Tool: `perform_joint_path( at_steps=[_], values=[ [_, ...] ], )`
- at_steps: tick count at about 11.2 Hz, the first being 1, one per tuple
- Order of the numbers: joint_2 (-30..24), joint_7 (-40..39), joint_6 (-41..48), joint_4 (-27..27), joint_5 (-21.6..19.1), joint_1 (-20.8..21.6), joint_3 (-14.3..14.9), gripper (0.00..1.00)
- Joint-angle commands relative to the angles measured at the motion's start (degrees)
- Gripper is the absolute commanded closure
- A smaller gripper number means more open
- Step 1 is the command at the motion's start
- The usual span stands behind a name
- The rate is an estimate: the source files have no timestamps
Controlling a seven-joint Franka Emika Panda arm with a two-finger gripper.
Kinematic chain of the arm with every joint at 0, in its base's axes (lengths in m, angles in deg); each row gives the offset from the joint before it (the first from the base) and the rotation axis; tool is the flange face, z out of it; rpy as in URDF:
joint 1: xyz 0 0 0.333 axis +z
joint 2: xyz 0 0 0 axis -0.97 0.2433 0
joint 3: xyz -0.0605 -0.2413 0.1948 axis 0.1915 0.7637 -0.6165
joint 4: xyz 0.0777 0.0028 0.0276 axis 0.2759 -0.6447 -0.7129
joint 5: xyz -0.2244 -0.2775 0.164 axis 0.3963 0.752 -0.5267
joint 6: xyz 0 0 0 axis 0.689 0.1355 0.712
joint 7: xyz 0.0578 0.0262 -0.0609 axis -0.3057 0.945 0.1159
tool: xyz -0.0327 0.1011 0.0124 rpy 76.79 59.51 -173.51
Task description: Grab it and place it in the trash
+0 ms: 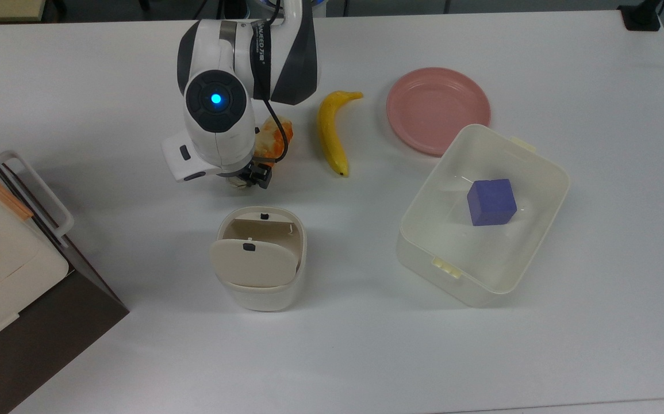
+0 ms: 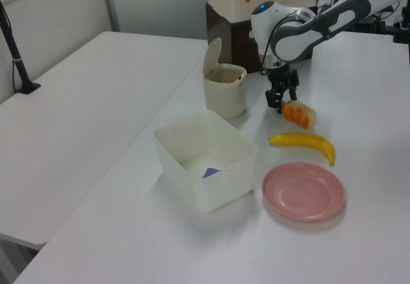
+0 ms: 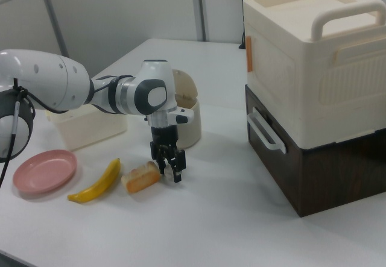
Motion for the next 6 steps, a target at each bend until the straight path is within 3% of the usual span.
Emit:
perform_joint_path(
  at_steps=[1, 2, 3, 6],
  values=[
    [0.1, 1.0, -2.8, -0.7, 1.5, -0.5, -0.4, 0.71],
    [0.0, 1.3, -3.3, -0.7, 1.4, -0.5, -0.4, 0.90],
    [-0.3, 1.4, -3.3, -0.4, 1.3, -0.5, -0.4, 1.00],
    [-2.5, 2.5, -2.7, 0.5, 1.0, -0.6, -2.1, 1.00]
  ],
)
